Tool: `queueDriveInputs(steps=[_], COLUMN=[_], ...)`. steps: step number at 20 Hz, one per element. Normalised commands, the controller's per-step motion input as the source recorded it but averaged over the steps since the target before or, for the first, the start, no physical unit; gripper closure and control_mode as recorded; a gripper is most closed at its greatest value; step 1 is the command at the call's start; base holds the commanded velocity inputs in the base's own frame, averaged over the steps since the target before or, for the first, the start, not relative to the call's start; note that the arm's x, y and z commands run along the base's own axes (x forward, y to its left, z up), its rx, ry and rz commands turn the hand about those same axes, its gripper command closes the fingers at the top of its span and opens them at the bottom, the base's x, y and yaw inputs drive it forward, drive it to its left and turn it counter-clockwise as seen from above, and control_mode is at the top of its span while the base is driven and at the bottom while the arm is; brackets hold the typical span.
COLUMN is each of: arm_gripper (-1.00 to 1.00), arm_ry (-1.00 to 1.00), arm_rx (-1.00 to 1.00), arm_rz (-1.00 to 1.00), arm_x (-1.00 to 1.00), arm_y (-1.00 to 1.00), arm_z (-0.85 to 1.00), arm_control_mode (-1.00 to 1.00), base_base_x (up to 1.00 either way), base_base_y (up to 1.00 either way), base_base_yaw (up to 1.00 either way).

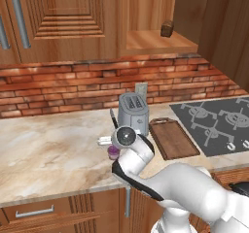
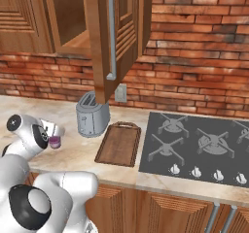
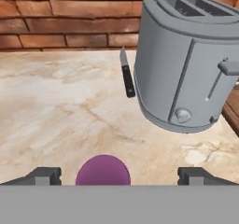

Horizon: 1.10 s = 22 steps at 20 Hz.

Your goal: Pick the bread, place it on the cutting board, pick the jam, place it on the counter, and close the cabinet.

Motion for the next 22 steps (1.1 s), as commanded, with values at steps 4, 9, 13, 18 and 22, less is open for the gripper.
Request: queueDriveInputs(steps=[4, 9, 13, 18, 22], arm_gripper=[-1.00, -1.00, -1.00, -1.00, -1.00], arm_ry=[-0.03, -0.02, -0.01, 0.00, 0.00], arm_rx=[0.00, 0.00, 0.00, 0.00, 0.00], arm_rz=[0.00, 0.00, 0.00, 0.00, 0.00], arm_x=[-0.04, -0.05, -0.08, -0.07, -0.09], arm_y=[-0.13, -0.15, -0.15, -0.11, -0.18], arm_z=[0.41, 0.41, 0.41, 0.39, 0.40], arm_control_mode=[-1.00, -1.00, -1.00, -1.00, -1.00], base_base_x=[0.00, 0.00, 0.00, 0.00, 0.00], base_base_y=[0.00, 0.00, 0.00, 0.00, 0.00], base_base_yaw=[0.00, 0.00, 0.00, 0.00, 0.00])
